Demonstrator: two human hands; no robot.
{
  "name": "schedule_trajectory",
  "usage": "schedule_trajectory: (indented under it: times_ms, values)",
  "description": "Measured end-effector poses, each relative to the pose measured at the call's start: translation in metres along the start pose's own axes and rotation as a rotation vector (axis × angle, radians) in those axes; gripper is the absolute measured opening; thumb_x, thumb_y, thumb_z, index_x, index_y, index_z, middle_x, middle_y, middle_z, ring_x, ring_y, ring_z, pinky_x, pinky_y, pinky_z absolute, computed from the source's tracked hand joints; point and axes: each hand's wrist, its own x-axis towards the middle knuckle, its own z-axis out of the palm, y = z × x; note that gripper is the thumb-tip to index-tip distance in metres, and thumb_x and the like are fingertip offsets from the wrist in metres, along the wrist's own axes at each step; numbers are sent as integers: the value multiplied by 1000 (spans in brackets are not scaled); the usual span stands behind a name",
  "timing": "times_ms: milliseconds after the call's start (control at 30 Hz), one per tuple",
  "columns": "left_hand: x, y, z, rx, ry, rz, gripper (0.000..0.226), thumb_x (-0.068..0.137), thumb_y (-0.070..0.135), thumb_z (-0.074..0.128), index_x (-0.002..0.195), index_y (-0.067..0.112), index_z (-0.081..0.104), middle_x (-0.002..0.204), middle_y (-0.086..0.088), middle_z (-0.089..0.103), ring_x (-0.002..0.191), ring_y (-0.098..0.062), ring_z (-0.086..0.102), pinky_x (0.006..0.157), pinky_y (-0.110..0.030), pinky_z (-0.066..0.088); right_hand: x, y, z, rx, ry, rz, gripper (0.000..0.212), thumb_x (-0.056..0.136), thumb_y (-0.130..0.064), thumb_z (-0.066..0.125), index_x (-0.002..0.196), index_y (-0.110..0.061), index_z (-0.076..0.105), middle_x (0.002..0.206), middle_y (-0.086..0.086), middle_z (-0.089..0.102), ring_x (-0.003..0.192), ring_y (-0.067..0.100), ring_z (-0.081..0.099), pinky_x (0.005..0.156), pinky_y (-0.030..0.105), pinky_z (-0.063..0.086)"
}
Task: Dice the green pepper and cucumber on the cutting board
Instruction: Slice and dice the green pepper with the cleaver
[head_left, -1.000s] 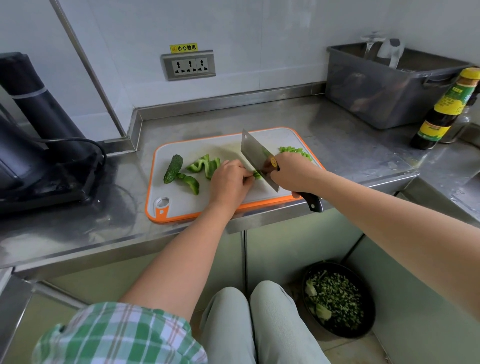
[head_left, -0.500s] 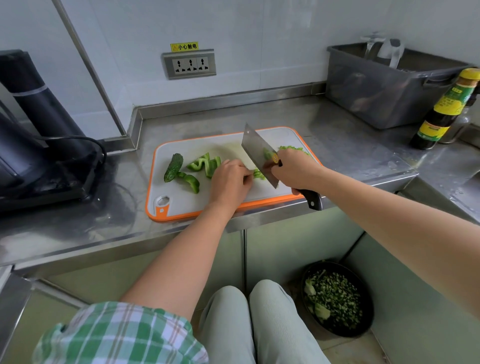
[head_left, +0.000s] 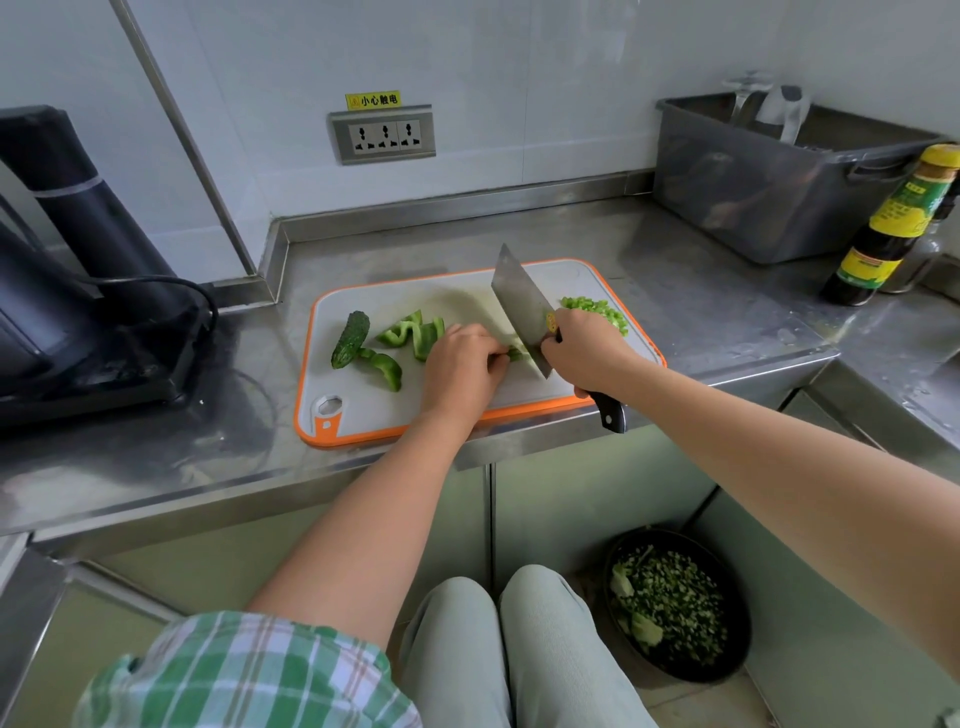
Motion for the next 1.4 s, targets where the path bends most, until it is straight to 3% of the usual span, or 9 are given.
schedule_trajectory:
  times_ms: [167,267,467,600,800,933,1200,1400]
  values:
    - [0,2,-1,3,-4,-16,13,81,10,68,89,14,78,80,-6,68,80,-30,56,66,-33,44,-6,-6,-14,-50,-83,-7,14,91,-6,40,77,-6,41,67,10,49,39,21,53,33,18,32]
    - [0,0,-2,20,-15,-3,11,81,11,68,84,14,78,79,-6,67,79,-31,55,65,-36,44,-7,-8,-13,-77,-123,-12,19,90,-5,40,72,-8,38,65,11,49,37,20,52,31,17,33]
    - [0,0,-1,21,-20,-13,13,81,13,67,85,17,79,80,-6,67,77,-31,53,63,-35,42,-1,-11,-7,-101,-113,-10,20,90,-5,40,70,-9,39,61,8,51,36,20,52,35,20,36]
    - [0,1,-2,12,-15,-26,11,80,12,69,84,15,78,76,-7,64,77,-31,53,60,-29,29,0,-5,2,-9,-36,4,22,90,-7,40,70,-13,35,66,7,48,39,22,54,37,21,33]
    - [1,2,-1,-36,-10,-61,14,81,10,68,92,12,77,86,-7,71,87,-28,58,72,-32,42,-5,-4,-11,19,-50,1,20,92,-8,39,73,-11,36,65,8,48,36,19,53,29,14,29]
    - [0,3,-1,-18,-16,-55,12,80,8,67,85,12,77,81,-7,69,80,-30,56,68,-35,42,-9,-10,-12,-41,-118,4,16,91,-6,38,75,-8,39,67,11,49,39,21,53,33,17,33]
    - [0,3,-3,5,-21,-47,7,80,12,69,80,12,77,76,-7,65,76,-30,53,62,-31,32,-5,-12,2,-71,-43,-12,22,90,-6,40,69,-12,35,70,10,49,45,24,53,43,27,41]
    - [0,2,-2,-18,-12,-61,10,81,11,69,85,12,78,79,-7,68,80,-31,56,66,-33,40,-5,-5,-6,22,-25,5,17,92,-9,39,75,-9,37,66,7,46,44,25,56,36,21,34]
